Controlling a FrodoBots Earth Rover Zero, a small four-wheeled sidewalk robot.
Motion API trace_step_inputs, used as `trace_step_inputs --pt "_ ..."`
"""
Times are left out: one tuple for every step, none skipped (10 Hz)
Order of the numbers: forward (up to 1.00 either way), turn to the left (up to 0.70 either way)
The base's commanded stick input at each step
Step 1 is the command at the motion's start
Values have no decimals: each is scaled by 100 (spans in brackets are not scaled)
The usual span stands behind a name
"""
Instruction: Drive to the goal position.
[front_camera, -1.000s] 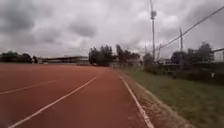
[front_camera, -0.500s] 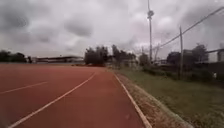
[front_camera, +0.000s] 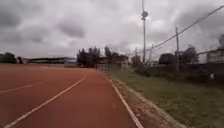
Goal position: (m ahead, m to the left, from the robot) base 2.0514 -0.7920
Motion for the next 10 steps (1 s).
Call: trace_step_inputs --pt "70 0" --pt "70 0" --pt "70 0" --pt "70 0" --pt "70 0" --pt "70 0" --pt "70 0" --pt "70 0" --pt "70 0" --pt "70 0"
